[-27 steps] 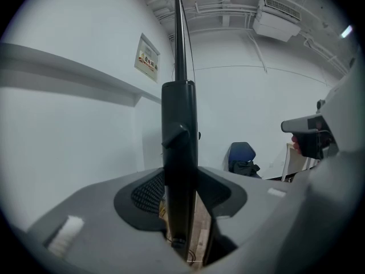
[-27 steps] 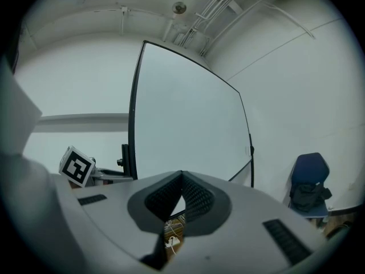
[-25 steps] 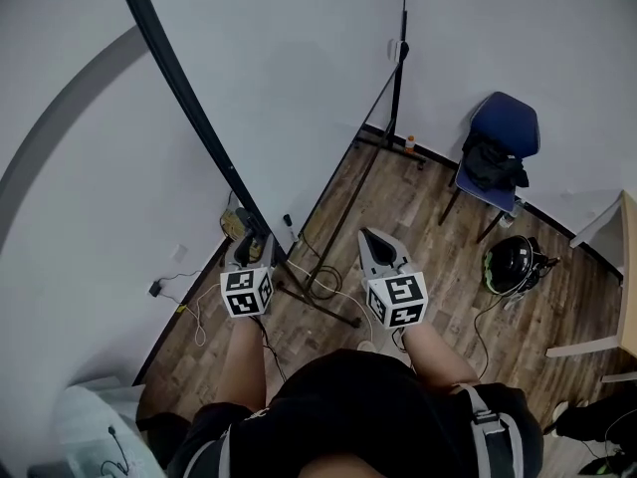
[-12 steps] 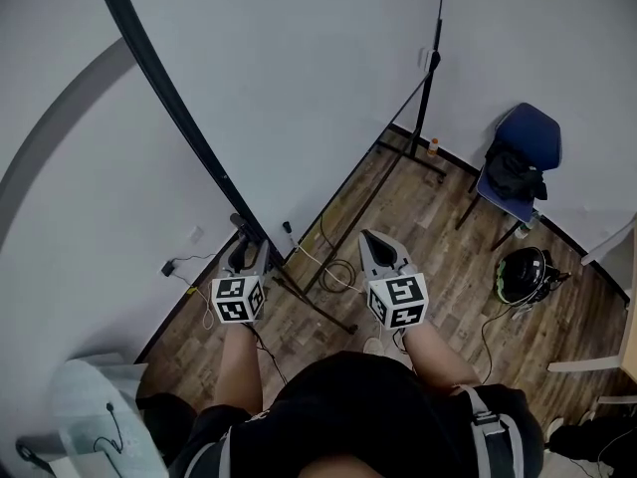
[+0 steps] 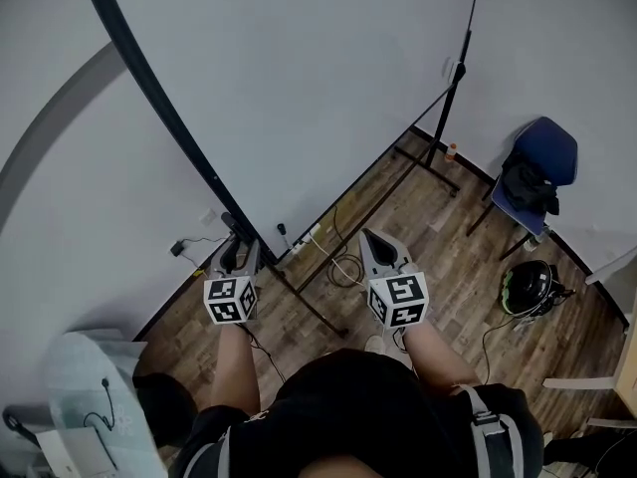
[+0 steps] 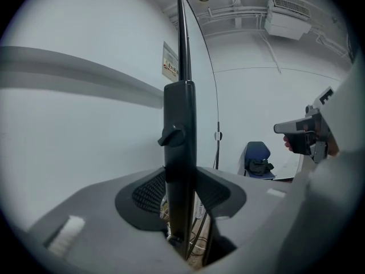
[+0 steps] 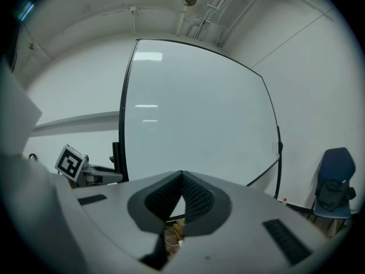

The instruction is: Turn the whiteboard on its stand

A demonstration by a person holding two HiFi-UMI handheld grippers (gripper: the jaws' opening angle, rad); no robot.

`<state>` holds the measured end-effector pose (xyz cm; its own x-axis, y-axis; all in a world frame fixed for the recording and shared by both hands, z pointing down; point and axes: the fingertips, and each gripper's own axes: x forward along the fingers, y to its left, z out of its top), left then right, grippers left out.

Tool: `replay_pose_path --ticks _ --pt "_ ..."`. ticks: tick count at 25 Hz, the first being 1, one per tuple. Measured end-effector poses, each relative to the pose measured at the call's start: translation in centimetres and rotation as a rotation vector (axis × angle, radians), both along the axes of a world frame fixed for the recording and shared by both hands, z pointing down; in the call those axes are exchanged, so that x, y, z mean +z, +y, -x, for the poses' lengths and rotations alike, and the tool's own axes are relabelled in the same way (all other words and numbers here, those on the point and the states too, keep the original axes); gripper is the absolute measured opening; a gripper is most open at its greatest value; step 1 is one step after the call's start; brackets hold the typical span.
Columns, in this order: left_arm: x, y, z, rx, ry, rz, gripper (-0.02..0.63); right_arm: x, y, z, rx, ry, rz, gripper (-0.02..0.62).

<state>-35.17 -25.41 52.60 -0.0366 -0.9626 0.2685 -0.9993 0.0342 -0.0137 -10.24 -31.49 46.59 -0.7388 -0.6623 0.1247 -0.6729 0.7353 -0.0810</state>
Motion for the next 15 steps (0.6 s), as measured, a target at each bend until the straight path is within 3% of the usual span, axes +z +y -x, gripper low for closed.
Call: replay_pose_path --ticks 15 --pt "0.0 3.2 4.4 -0.133 0.005 0.007 0.158 -0.5 0.6 3.2 -0.072 0.001 -0.009 0.003"
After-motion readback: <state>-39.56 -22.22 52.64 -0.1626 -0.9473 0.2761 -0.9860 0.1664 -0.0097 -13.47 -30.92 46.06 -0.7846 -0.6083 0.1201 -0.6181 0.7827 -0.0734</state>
